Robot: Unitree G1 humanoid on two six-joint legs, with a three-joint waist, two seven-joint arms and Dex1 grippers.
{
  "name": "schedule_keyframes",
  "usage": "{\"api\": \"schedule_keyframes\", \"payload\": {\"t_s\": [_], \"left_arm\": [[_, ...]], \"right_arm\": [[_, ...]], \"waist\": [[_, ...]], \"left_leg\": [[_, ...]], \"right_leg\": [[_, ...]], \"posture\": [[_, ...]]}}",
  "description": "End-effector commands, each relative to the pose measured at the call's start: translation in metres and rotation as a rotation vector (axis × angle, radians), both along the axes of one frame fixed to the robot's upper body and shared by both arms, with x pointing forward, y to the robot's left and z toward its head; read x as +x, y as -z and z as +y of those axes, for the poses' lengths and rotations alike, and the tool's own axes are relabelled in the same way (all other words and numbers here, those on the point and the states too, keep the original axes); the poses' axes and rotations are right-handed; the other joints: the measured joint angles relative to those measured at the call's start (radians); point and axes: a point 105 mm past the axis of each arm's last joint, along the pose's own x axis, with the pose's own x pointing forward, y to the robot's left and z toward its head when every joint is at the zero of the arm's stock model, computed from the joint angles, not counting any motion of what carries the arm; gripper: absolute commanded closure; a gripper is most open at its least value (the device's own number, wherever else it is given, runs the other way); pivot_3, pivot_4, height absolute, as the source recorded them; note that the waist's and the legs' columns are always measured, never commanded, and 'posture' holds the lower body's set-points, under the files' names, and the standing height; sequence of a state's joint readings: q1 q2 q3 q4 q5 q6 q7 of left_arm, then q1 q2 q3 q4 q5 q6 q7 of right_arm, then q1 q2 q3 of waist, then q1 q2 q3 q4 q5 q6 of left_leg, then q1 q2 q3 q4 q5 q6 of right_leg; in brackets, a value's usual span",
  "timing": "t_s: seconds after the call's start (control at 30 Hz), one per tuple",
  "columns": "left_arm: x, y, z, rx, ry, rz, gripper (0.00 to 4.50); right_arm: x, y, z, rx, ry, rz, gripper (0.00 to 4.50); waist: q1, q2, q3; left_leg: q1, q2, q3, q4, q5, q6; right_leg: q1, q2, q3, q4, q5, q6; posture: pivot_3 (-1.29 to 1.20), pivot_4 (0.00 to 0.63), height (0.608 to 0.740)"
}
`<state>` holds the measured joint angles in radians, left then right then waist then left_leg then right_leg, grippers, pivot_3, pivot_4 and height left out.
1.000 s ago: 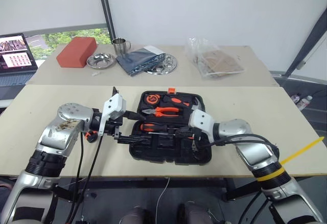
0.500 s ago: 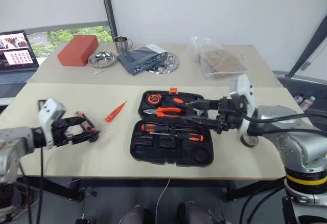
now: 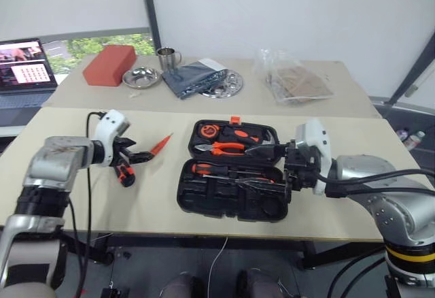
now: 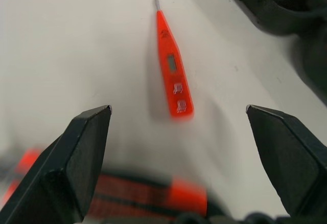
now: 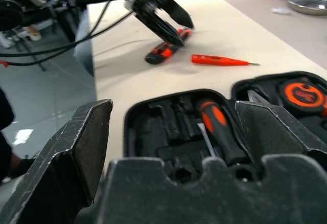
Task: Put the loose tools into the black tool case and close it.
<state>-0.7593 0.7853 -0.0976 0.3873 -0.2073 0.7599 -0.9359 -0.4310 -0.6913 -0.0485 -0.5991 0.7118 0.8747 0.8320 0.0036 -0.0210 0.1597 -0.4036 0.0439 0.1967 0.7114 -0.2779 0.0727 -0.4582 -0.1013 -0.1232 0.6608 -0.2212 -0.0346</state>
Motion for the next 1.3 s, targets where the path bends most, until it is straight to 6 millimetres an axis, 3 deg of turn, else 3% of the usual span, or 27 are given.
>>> {"api": "schedule_keyframes", "payload": {"t_s": [0.03, 0.1, 0.2, 0.37, 0.47, 0.5, 0.57, 0.63, 0.73, 0.83, 0.93, 1.03, 1.17, 1.3], "left_arm": [[0.020, 0.003, 0.005, 0.113, -0.029, -0.006, 0.00], [0.026, 0.009, 0.005, 0.142, -0.027, 0.007, 0.00], [0.029, 0.020, -0.002, 0.142, 0.011, 0.034, 0.66], [0.029, 0.032, -0.001, 0.188, 0.040, 0.070, 2.58], [0.030, 0.003, -0.005, 0.134, 0.096, -0.006, 3.79], [0.029, -0.016, -0.011, 0.098, 0.149, -0.059, 4.03], [0.016, -0.058, -0.035, 0.035, 0.357, -0.195, 4.07], [-0.011, -0.077, -0.055, 0.021, 0.586, -0.250, 4.07], [-0.059, -0.070, -0.081, 0.062, 0.918, -0.161, 4.07], [-0.078, -0.046, -0.094, 0.132, 1.054, -0.080, 4.07], [-0.077, -0.024, -0.101, 0.205, 1.106, -0.050, 4.07], [-0.061, -0.006, -0.111, 0.273, 1.100, -0.056, 4.07], [-0.046, 0.003, -0.128, 0.266, 1.074, -0.086, 4.07], [-0.045, 0.008, -0.135, 0.241, 1.081, -0.070, 4.07]], "right_arm": [[-0.008, -0.009, 0.003, 0.006, 0.009, -0.081, 0.03], [-0.010, -0.009, 0.003, 0.011, 0.021, -0.081, 0.03], [-0.010, -0.008, 0.000, 0.013, 0.044, -0.083, 0.00], [-0.010, -0.005, -0.007, -0.009, 0.082, -0.086, 0.00], [-0.014, -0.002, -0.015, -0.017, 0.103, -0.057, 0.00], [-0.019, 0.000, -0.019, -0.023, 0.100, -0.036, 0.00], [-0.031, 0.004, -0.024, -0.033, 0.083, 0.006, 0.00], [-0.040, 0.007, -0.028, -0.049, 0.077, 0.031, 0.00], [-0.047, 0.013, -0.035, -0.082, 0.106, 0.044, 0.00], [-0.048, 0.014, -0.036, -0.078, 0.123, 0.041, 0.00], [-0.047, 0.013, -0.036, -0.069, 0.134, 0.036, 0.00], [-0.047, 0.011, -0.034, -0.060, 0.143, 0.030, 0.00], [-0.047, 0.011, -0.033, -0.054, 0.156, 0.027, 0.00], [-0.047, 0.012, -0.033, -0.046, 0.169, 0.026, 0.00]], "waist": [[-0.005, -0.001, 0.000], [-0.013, -0.001, 0.000], [-0.016, -0.001, 0.000], [-0.015, -0.001, 0.000], [-0.015, -0.001, 0.000], [-0.015, -0.001, 0.000], [-0.015, -0.004, 0.002], [-0.013, -0.005, 0.003], [-0.013, -0.005, 0.003], [-0.012, -0.003, 0.002], [-0.008, -0.004, 0.002], [-0.001, -0.004, 0.002], [0.010, -0.004, 0.002], [0.007, -0.004, 0.002]], "left_leg": [[-0.001, 0.001, 0.000, 0.000, 0.000, 0.000], [-0.001, 0.002, 0.000, 0.000, 0.000, 0.000], [-0.001, 0.003, 0.000, -0.001, 0.000, 0.000], [0.000, 0.003, 0.000, 0.001, 0.000, 0.000], [0.000, 0.003, -0.001, 0.002, 0.000, 0.000], [0.000, 0.003, -0.001, 0.002, 0.000, 0.000], [-0.002, 0.003, -0.001, 0.002, 0.000, 0.000], [-0.004, 0.004, -0.003, 0.002, 0.000, 0.000], [-0.003, 0.003, -0.003, 0.001, 0.000, 0.000], [0.000, 0.002, -0.003, 0.001, 0.000, 0.000], [0.001, 0.003, -0.003, 0.002, 0.000, 0.000], [0.000, 0.004, -0.004, 0.003, 0.001, 0.000], [-0.002, 0.003, -0.005, 0.004, 0.000, 0.003], [-0.004, 0.002, -0.004, 0.005, -0.001, 0.005]], "right_leg": [[-0.001, 0.002, 0.000, -0.002, 0.000, 0.000], [-0.001, 0.004, 0.000, -0.003, 0.000, 0.000], [-0.001, 0.005, 0.001, -0.004, 0.000, 0.000], [0.001, 0.002, 0.002, -0.003, -0.001, 0.001], [0.001, 0.002, 0.002, -0.002, -0.001, 0.000], [0.000, 0.002, 0.002, -0.002, 0.000, 0.000], [-0.001, 0.002, 0.001, -0.002, 0.000, 0.000], [-0.002, 0.003, 0.001, -0.003, 0.000, -0.001], [0.000, 0.002, 0.001, -0.004, 0.000, -0.001], [0.002, 0.002, 0.002, -0.003, -0.001, 0.000], [0.003, 0.003, 0.004, -0.002, -0.004, 0.007], [0.002, 0.003, 0.006, -0.002, -0.002, 0.005], [0.002, 0.003, 0.008, -0.003, -0.001, 0.004], [0.002, 0.004, 0.006, -0.004, 0.001, 0.001]], "posture": [[0.00, 0.150, 0.736], [0.00, 0.150, 0.736], [0.00, 0.150, 0.736], [0.00, 0.150, 0.736], [0.00, 0.150, 0.736], [0.00, 0.150, 0.736], [0.00, 0.150, 0.736], [0.00, 0.150, 0.736], [0.00, 0.150, 0.736], [0.00, 0.150, 0.736], [0.00, 0.150, 0.736], [0.00, 0.150, 0.736], [0.00, 0.150, 0.736], [0.00, 0.150, 0.736]]}}
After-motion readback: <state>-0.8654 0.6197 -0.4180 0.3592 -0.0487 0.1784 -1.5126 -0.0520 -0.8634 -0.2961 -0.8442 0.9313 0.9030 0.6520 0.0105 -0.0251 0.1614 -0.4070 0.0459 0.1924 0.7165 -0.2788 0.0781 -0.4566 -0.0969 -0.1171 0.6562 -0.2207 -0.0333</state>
